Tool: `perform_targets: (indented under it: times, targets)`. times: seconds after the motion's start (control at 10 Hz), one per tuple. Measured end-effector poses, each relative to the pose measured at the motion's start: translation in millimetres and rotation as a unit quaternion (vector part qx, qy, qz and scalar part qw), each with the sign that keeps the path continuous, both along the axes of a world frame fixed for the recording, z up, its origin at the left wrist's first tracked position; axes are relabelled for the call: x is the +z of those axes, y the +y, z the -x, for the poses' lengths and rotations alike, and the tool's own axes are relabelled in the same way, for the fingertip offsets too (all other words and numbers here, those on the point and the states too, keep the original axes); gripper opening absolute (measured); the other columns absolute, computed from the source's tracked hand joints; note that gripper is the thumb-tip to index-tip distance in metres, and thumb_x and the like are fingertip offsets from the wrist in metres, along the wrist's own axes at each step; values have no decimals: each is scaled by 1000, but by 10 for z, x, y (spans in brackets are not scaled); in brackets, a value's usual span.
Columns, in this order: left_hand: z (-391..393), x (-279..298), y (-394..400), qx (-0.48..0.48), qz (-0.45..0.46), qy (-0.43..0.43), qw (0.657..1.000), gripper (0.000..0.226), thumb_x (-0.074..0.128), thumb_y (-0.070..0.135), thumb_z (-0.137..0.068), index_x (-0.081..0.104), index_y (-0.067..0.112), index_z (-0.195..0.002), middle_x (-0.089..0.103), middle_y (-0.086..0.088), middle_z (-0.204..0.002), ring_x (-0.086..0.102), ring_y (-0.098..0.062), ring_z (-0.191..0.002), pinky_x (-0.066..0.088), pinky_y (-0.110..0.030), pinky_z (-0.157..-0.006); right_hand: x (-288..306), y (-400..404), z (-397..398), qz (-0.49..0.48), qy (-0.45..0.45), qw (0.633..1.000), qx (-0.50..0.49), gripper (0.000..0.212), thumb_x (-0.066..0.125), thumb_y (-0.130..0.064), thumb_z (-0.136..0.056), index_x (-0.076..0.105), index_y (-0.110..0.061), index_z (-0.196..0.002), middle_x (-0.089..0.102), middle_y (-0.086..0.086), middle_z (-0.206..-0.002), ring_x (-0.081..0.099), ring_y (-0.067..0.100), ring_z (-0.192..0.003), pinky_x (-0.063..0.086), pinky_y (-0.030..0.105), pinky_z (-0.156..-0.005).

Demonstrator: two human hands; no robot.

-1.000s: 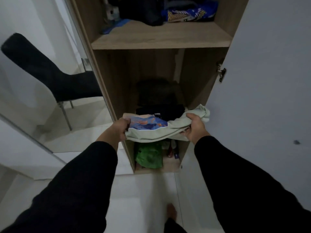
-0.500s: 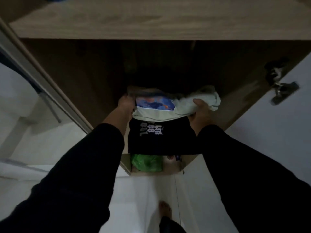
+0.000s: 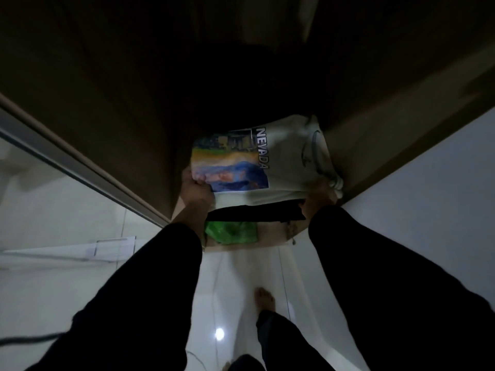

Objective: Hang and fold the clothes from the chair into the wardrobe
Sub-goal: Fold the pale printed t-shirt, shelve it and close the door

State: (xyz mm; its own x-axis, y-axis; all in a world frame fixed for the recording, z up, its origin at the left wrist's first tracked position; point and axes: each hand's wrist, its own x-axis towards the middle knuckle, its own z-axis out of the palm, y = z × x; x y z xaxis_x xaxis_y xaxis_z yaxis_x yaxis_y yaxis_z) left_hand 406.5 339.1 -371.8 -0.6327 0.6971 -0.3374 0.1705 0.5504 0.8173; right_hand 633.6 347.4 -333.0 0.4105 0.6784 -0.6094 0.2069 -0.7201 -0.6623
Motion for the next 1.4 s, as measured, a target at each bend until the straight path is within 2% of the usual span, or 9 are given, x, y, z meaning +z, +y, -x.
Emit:
perform_targets:
  times: [0.1,0.2,0.3,0.4,0.5,0.6,0.8,1.1,1.4]
  targets:
    - [2,-3,-56,-49,4,81,996,60,45,1,-92,30,22,-146,53,-9,-127,54,-23,-104,39,-22,-80,19,-15,15,41,-128,976,170,47,36,-30,-102,29,-13,-145,39,14,-146,40,28,-135,43,29,-96]
    - [149,-174,-169,-138,95,147,975,62,51,5,-88,33,22,-145,45,-16,-138,50,-32,-117,34,-25,-96,163,-123,9,86,-131,978,135,50,52,-23,-96,37,-2,-139,41,17,-144,41,32,-133,43,26,-101]
    - [169,-65,-267,-164,119,158,966,58,52,8,-86,37,13,-141,43,-21,-140,44,-36,-125,22,-20,-102,254,-256,-13,102,-119,980,123,47,40,-19,-101,32,-2,-144,34,16,-150,35,28,-136,42,2,-84]
    - [171,175,-459,-177,124,149,965,51,48,21,-93,34,10,-141,45,-17,-141,35,-34,-134,16,-23,-108,477,-459,-28,31,-91,995,26,49,42,-20,-100,27,-7,-145,32,12,-151,35,29,-138,44,24,-97]
    - [104,538,-709,-170,80,143,972,56,47,32,-95,30,17,-146,37,-12,-148,36,-30,-134,25,-26,-107,683,-726,-8,-51,-38,995,-74,55,46,-23,-97,26,-5,-145,37,16,-146,41,31,-132,45,29,-89]
    - [-27,1015,-1059,-201,18,142,969,71,57,27,-91,20,15,-150,32,-15,-149,36,-31,-134,34,-29,-103,1046,-1106,35,-128,-60,984,-110,60,51,-28,-91,29,-5,-142,38,20,-142,43,35,-127,36,39,-103]
    - [-215,1994,-1729,-276,-76,161,945,89,67,38,-85,13,18,-152,23,-9,-155,30,-27,-139,31,-29,-107,1992,-1745,-102,-248,-101,962,-48,67,54,-30,-89,24,-11,-146,31,18,-146,37,34,-131,33,42,-109]
    - [-703,2836,-2450,-289,-146,171,930,101,77,32,-76,10,24,-152,18,-3,-156,28,-24,-141,30,-33,-111,3207,-2403,-638,-421,-235,876,21,67,55,-32,-89,27,-12,-147,31,13,-149,36,29,-134,29,40,-110]
    - [-1704,3242,-3292,-280,-201,173,923,109,78,41,-72,7,24,-152,18,-2,-158,23,-22,-143,27,-39,-115,4063,-3342,-1461,-536,-385,744,110,64,53,-32,-89,29,-13,-145,30,11,-149,26,27,-140,26,49,-112]
